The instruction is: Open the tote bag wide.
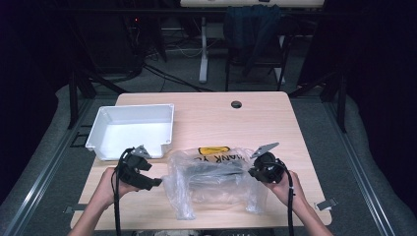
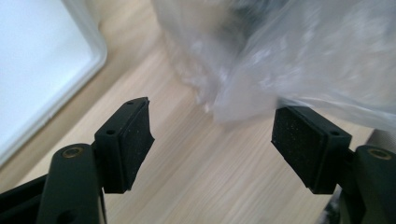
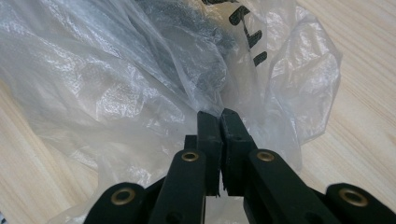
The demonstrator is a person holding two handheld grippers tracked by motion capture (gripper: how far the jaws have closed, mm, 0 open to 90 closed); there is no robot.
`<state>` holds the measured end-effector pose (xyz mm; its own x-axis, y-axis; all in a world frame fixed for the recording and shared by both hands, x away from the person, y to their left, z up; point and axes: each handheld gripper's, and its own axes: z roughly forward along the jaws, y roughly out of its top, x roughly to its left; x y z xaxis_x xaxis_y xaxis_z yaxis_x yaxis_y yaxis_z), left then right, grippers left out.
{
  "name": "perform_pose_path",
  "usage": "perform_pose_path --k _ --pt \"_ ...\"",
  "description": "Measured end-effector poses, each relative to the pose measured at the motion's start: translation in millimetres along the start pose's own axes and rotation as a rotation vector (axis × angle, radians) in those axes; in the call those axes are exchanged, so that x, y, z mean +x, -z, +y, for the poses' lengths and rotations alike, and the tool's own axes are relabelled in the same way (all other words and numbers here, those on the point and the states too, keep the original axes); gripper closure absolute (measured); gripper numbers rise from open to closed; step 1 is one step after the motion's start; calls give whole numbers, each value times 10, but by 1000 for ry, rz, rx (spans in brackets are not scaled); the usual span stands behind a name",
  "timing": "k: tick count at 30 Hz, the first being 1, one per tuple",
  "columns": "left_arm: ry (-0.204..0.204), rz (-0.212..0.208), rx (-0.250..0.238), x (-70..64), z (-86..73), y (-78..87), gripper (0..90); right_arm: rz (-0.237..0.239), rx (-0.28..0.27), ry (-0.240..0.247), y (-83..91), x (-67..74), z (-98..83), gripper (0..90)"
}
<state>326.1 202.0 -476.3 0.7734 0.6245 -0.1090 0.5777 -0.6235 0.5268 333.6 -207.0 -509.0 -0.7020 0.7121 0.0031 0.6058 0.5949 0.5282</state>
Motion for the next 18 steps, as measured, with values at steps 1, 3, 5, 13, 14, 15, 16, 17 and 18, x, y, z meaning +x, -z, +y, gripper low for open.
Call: perform_pose_path --k 1,3,5,13,14,15,16,17,18 --pt "-12 -20 -10 -37 31 28 270 -4 4 4 1 -4 1 880" --pt "-30 -50 -24 -132 88 44 258 -12 3 3 -9 0 2 880" --pt "-66 -68 -8 -247 144 20 253 -13 9 10 -10 11 5 880" --pt "-142 -16 -25 -391 156 42 324 -16 11 8 -6 -8 -3 881" --pt "-152 12 -42 -403 140 1 437 -21 13 15 -11 -18 -2 881" --pt "-162 31 -51 -413 125 -50 555 -22 16 15 -16 -20 1 880" --pt "-170 42 -57 -411 110 -108 623 -22 15 15 -20 -19 2 880" --pt "-168 52 -50 -403 98 -172 706 -21 10 11 -24 -14 1 881" --pt "-162 59 -44 -390 85 -239 753 -23 3 9 -26 -10 -2 881"
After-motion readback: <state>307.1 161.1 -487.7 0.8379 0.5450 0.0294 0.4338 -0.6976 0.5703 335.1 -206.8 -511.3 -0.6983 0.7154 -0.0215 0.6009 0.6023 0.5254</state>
